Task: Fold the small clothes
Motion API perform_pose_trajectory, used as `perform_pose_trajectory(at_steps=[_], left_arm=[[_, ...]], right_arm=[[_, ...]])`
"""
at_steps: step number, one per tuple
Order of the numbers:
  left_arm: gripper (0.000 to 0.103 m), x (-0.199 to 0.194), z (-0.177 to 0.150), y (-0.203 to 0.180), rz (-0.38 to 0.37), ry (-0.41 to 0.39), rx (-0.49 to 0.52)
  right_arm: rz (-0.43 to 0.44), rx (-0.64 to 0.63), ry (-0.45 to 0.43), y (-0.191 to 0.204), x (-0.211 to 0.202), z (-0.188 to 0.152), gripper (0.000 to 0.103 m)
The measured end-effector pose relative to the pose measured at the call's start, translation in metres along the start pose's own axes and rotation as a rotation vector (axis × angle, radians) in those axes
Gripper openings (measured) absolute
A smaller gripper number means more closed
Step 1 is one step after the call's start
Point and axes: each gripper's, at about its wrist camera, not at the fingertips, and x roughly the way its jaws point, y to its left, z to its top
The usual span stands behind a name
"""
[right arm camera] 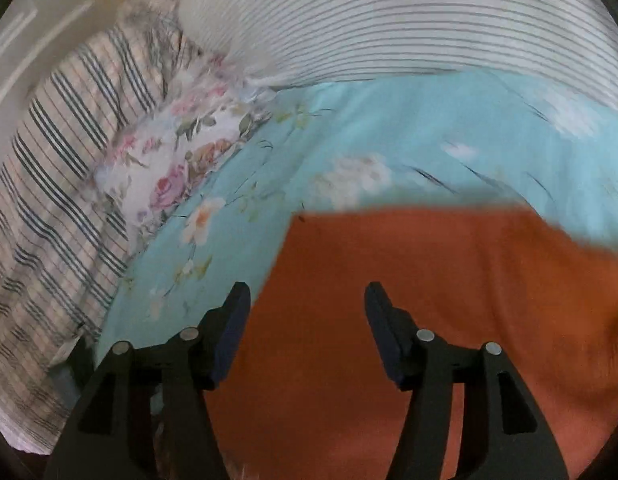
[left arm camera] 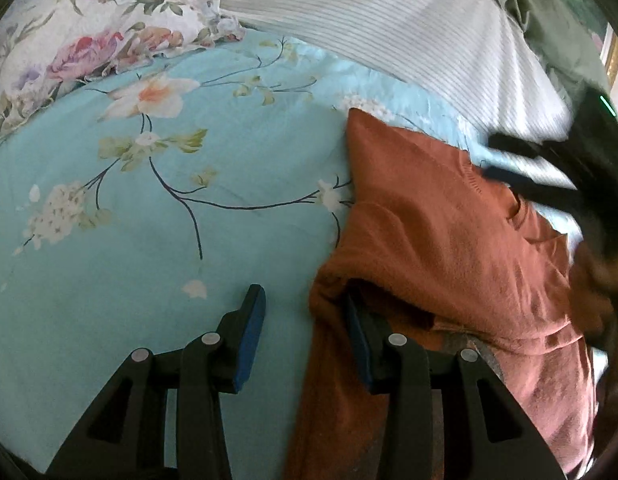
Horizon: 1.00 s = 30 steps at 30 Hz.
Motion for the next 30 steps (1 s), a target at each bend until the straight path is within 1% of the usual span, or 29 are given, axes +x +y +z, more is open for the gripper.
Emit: perform_pose_trajectory(at_steps=[2,4,5,6,7,8,9,10,13,14,15,17,19,21,22,24,27,29,30], left_arm=[[0.042,0.000,0.000,0.002,-0.007,-0.005,-0.006],[0.042,0.000,0.000,0.006,-0.027,-0.012,-0.023],[0.042,0.000,-0.001,0.009,-0.041,-0.016,-0.033],[0.042,-0.001,-0.001,0.011,-0.050,-0.019,-0.041],[0.042,-0.001,-0.001,0.013,-0.062,-0.023,-0.051],[0.042,-0.001,-0.002,0.015,-0.069,-0.025,-0.057],[0.042,-0.001,-0.002,0.016,-0.075,-0.028,-0.062],[0.042,-0.001,-0.002,0.016,-0.078,-0.031,-0.063],[0.042,-0.001,-0.002,0.017,-0.085,-0.042,-0.071],[0.039,-0.002,-0.002,0.019,-0.085,-0.048,-0.079],[0.037,-0.002,-0.002,0.020,-0.079,-0.053,-0.086],[0.032,-0.002,-0.002,0.025,-0.085,-0.057,-0.115],[0.029,-0.003,-0.003,0.029,-0.086,-0.058,-0.137],[0.026,-0.003,-0.002,0.030,-0.085,-0.056,-0.145],[0.025,-0.004,-0.001,0.031,-0.082,-0.056,-0.150],[0.025,-0.006,-0.001,0.033,-0.081,-0.062,-0.163],[0.026,-0.010,0.005,0.032,-0.086,-0.019,-0.171],[0.036,-0.019,0.011,0.025,-0.086,-0.031,-0.146],[0.036,-0.022,0.017,0.016,-0.101,-0.033,-0.118]], right_arm=[[-0.038,-0.053,0.029,0.007,0.024,0.016,0.061],[-0.001,-0.088,0.066,0.012,0.041,0.025,0.061],[0.008,-0.113,0.098,0.015,0.050,0.027,0.061],[-0.015,-0.142,0.137,0.017,0.058,0.025,0.059],[-0.084,-0.183,0.180,0.022,0.068,0.022,0.044],[-0.137,-0.211,0.196,0.025,0.074,0.020,0.033],[-0.167,-0.229,0.195,0.027,0.078,0.019,0.023],[-0.157,-0.218,0.181,0.025,0.074,0.020,0.011],[-0.100,-0.050,0.041,0.002,0.051,0.031,0.009],[-0.075,0.013,0.013,-0.007,0.048,0.032,0.009],[-0.044,0.070,0.014,-0.015,0.052,0.030,0.009],[-0.029,0.106,0.029,-0.022,0.064,0.022,0.009],[0.015,0.157,-0.012,-0.028,0.063,0.013,0.013],[0.043,0.219,-0.030,-0.034,0.051,0.011,0.018],[0.039,0.231,-0.044,-0.034,0.043,0.009,0.024],[0.018,0.224,-0.088,-0.029,0.018,0.004,0.030],[0.020,0.230,-0.125,-0.029,-0.025,-0.016,0.030],[0.003,0.257,-0.130,-0.034,-0.052,-0.040,0.030],[-0.004,0.272,-0.130,-0.037,-0.061,-0.050,0.030]])
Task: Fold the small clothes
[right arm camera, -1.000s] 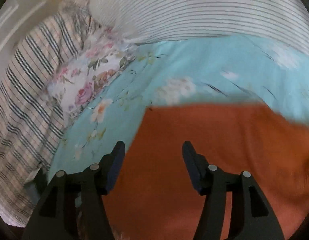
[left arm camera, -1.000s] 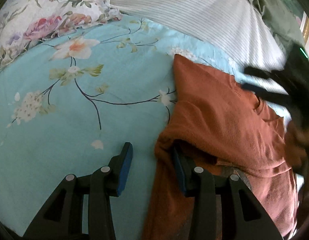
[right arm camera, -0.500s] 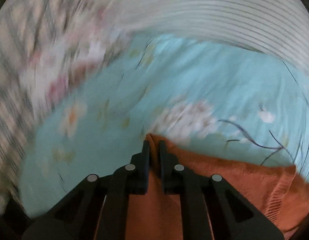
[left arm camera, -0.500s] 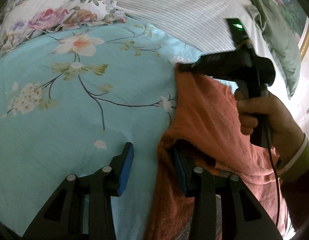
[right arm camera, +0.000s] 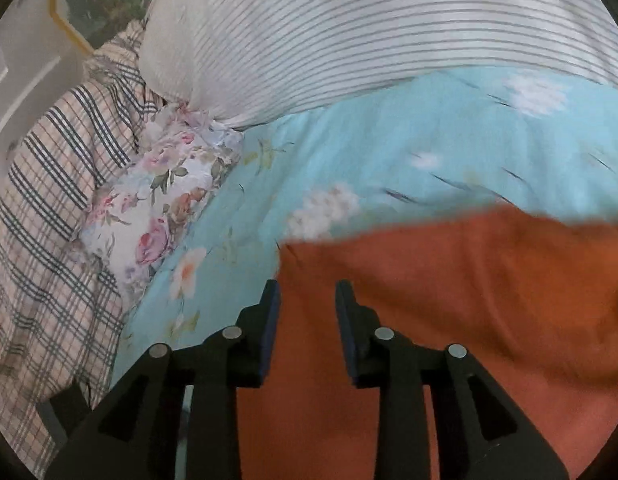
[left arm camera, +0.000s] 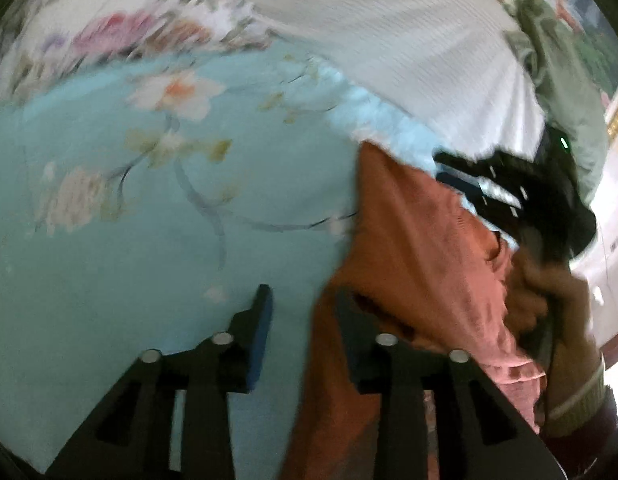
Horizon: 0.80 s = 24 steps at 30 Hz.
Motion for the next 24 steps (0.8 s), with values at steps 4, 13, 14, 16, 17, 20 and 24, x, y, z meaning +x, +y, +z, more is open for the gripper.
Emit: perform_pose_trajectory(at_steps=[4,13,14,16,17,20,24], left_arm=[[0.038,0.000,0.017,-0.039,-0.132,-0.009,0.089],[0.018,0.069,0.013,-0.044,-0.107,0.196,0.157],[0.015,0.068,0.015,-0.039,-0.115,0.199,0.145],[0.005,0.067,0.018,-0.033,-0.096,0.210,0.133],[0.004,0.068,0.019,-0.032,-0.092,0.212,0.129],[0.004,0.068,0.018,-0.035,-0.076,0.212,0.137],[0.007,0.048,0.009,-0.043,-0.028,0.193,0.167]], right_arm=[[-0.076,0.065,-0.016,-0.033,-0.044,-0.043,0.030],[-0.336,0.222,-0.086,-0.123,-0.124,-0.098,0.030],[-0.376,0.213,-0.106,-0.126,-0.136,-0.100,0.029],[-0.440,0.213,-0.128,-0.130,-0.151,-0.102,0.029],[-0.470,0.219,-0.140,-0.132,-0.158,-0.103,0.029],[-0.573,0.237,-0.186,-0.134,-0.184,-0.111,0.030],[-0.500,0.315,-0.225,-0.142,-0.216,-0.127,0.039]])
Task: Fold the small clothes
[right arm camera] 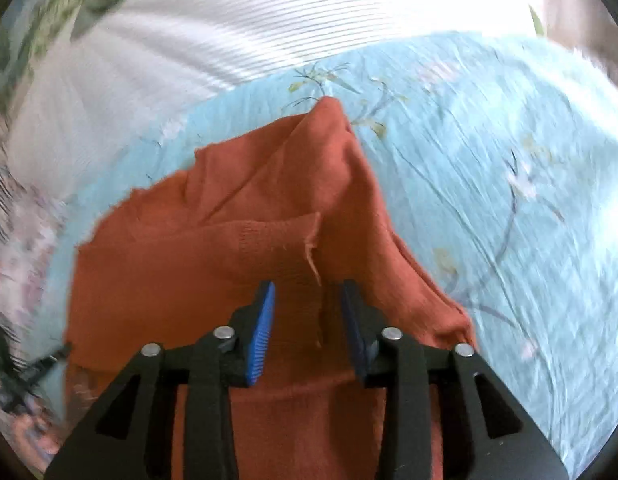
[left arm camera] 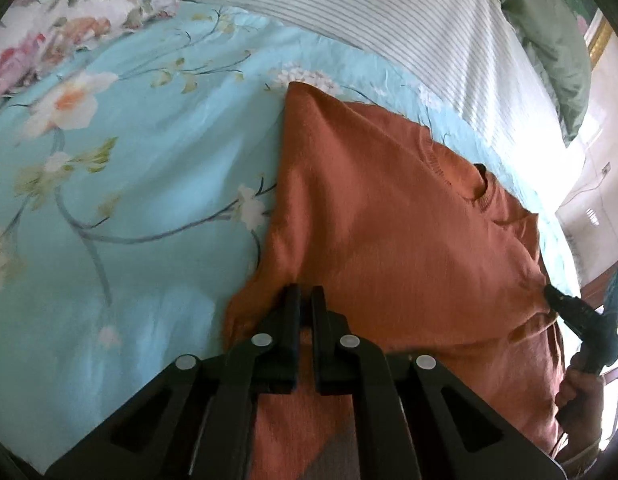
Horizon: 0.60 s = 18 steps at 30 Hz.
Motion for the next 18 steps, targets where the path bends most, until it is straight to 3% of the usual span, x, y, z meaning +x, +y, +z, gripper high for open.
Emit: perform_pose_trajectory(at_steps=[4,7,11,18], left_arm=[[0.036,-0.029,-0.020,-0.002,0.034,-0.027,-0.004],[0.039,-0.052,-0.038,0.000,0.042,-0.037,-0.008],[0.051,-0.080,-0.067,0.005,0.042,-0.035,-0.014],[0.061,-0.108,-0.117,0.016,0.038,0.018,-0.019]], right_arm=[[0.003,-0.004,-0.012,-0.009,-0.028,-0.012,0.051],[0.012,-0.015,-0.011,-0.014,-0.046,-0.025,0.055],[0.024,-0.031,0.001,-0.021,-0.068,-0.045,0.057],[0.026,-0.042,0.006,-0.045,-0.103,-0.079,0.067]])
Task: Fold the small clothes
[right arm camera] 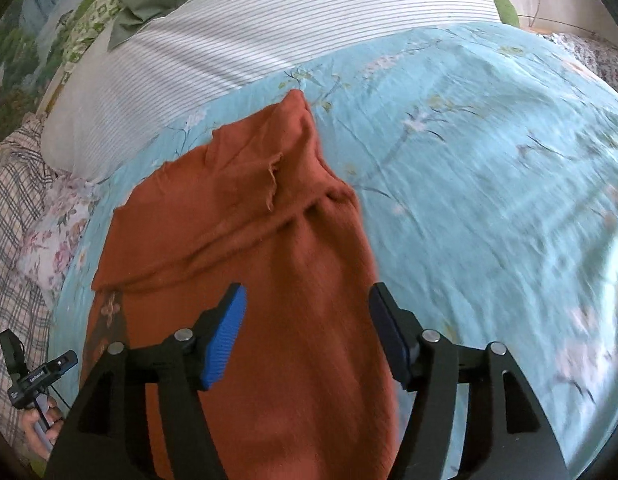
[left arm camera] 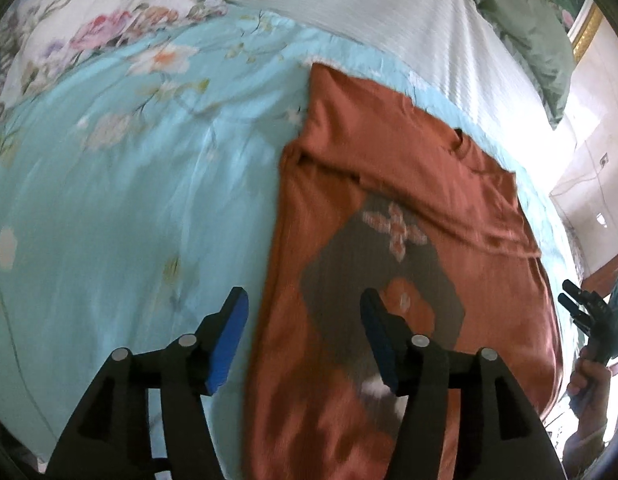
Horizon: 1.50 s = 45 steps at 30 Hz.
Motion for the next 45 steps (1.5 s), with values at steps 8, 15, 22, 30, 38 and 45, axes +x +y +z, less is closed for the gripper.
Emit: perform_pose_trajectory(at_steps=[8,15,22,30,38,45], left_arm=[[0.071,-0.010,-0.048,0.000,-0.085,0.097,0.060],[0.073,-0.027,-0.081,0.005,-0.262,0.125,0.044],[0.072,-0.039,-0.105,0.017,-0.336,0.140,0.032],[0.048,-0.038,-0.110,0.012,-0.293,0.143,0.086],[0.027,-0.033,-0.110,0.019,-0.283,0.184,0.080],[0.016,-0.032,-0.117,0.013,-0.263,0.189,0.122]], right_arm=[[0.142,0.048,0.097,-0.047,-0.026,-0.043,0.069],[0.412,-0.028,0.201,-0.035,-0.044,-0.087,0.069],[0.578,-0.025,0.191,-0.033,-0.043,-0.114,0.070],[0.609,-0.054,0.185,-0.032,-0.039,-0.122,0.060],[0.595,-0.065,0.207,-0.038,-0.037,-0.127,0.053],[0.574,-0.055,0.176,-0.032,-0.037,-0.126,0.053]])
